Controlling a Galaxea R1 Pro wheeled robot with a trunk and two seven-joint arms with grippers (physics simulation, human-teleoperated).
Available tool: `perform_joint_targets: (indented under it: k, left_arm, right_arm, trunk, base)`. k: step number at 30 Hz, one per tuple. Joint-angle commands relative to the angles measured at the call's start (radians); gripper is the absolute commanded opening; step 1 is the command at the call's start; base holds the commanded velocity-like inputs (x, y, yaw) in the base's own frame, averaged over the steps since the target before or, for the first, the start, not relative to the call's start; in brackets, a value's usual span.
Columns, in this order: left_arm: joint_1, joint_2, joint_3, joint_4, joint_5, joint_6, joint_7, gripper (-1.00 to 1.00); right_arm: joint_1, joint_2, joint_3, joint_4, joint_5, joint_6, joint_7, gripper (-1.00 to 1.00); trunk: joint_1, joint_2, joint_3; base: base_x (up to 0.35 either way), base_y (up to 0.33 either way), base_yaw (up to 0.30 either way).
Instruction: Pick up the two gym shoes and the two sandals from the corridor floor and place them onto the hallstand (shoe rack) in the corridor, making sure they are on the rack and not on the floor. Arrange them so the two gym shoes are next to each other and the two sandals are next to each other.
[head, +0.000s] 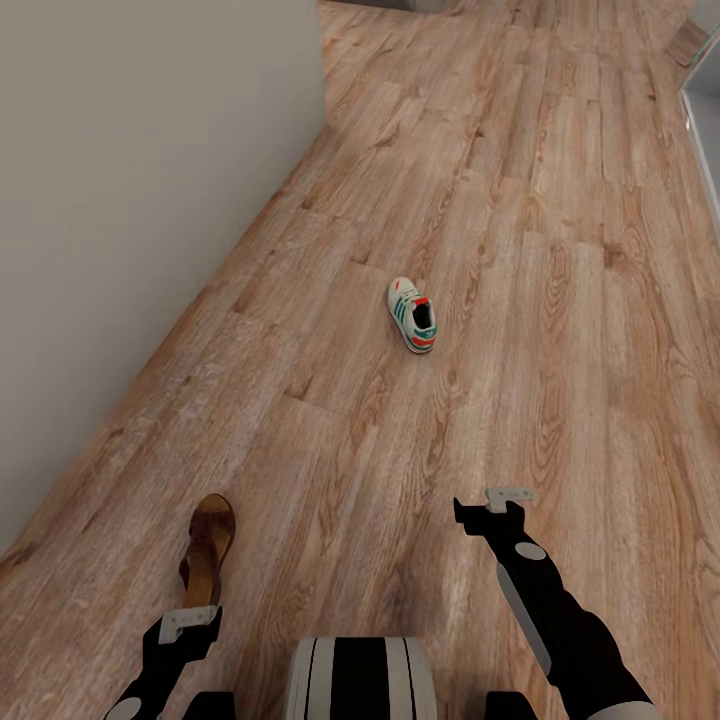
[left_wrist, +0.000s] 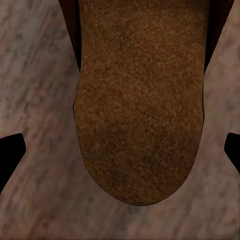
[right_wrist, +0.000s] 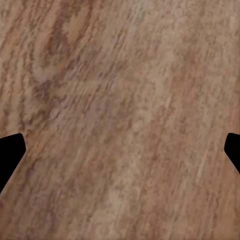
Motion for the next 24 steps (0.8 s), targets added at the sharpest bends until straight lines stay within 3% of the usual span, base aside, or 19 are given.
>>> perform_joint_targets:
  k: [1, 24]
  left_arm:
    - [0.000, -0.001, 0.007, 0.001, -0.002, -0.003, -0.006, -1.00]
    - [0.000, 0.000, 0.003, -0.002, -0.002, -0.005, -0.006, -1.00]
  right_arm:
    - [0.000, -0.001, 0.004, -0.001, -0.008, 0.004, -0.009, 1.00]
    - [0.000, -0.001, 0.004, -0.001, -0.008, 0.004, -0.009, 1.00]
  trunk:
    - [0.000, 0.000, 0.000]
    - [0.000, 0.000, 0.000]
  base:
    - [0.000, 0.000, 0.000]
    - [0.000, 0.000, 0.000]
